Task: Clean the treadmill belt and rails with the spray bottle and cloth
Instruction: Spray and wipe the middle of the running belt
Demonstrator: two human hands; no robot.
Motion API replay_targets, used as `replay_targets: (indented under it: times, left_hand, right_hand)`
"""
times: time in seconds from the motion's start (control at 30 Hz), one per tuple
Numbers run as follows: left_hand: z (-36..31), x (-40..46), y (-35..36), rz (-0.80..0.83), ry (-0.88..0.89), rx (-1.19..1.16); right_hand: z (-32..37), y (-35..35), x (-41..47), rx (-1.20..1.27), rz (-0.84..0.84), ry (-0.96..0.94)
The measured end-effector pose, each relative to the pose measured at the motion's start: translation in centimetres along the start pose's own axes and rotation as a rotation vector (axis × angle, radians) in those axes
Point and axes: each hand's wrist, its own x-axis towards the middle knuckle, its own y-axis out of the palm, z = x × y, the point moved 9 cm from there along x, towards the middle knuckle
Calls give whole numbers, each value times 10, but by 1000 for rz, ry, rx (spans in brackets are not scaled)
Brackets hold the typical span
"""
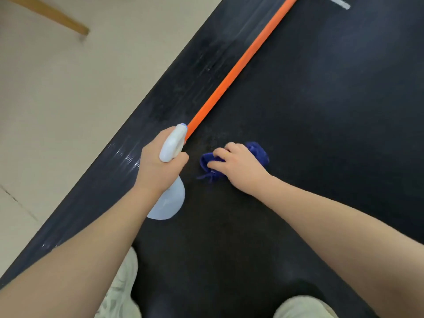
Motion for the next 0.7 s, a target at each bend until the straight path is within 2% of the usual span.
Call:
replay_targets:
  times: [0.07,0.1,0.17,0.23,0.3,0.43,0.5,0.53,0.6,0.67,0.7]
  left_hand:
    - [4,1,3,57,5,-15]
    - [6,2,5,81,11,-23]
    - [9,5,3,92,26,-16]
    - [13,8,0,78,34,11]
    - [20,12,-6,48,14,18]
    - [29,15,-16,15,-10,-18]
    - [30,16,-18,7,3,-15]
    - [30,16,-19,5,4,-17]
    - [34,17,-19,5,-3,-29]
    - [36,21,-15,15,-7,-29]
    - [36,24,-13,27,-9,-20]
  right_hand:
    - [1,-2,-3,10,-80,-74]
    - [-5,-5,4,-10,-128,-46]
    - [-23,-18,25,-14,-196,118]
    - [-41,-25,41,33,-220,359]
    - [-33,-21,43,47,-208,435]
    - [33,-3,26,-2,-146,58]
    - [34,-2,29,-53,-100,-36]
    - [22,-7,35,-99,-106,-4]
    - [-14,-22,45,-136,-198,187]
    - [-39,-28,45,-71,-247,374]
    - [-37,-26,44,-52,-231,376]
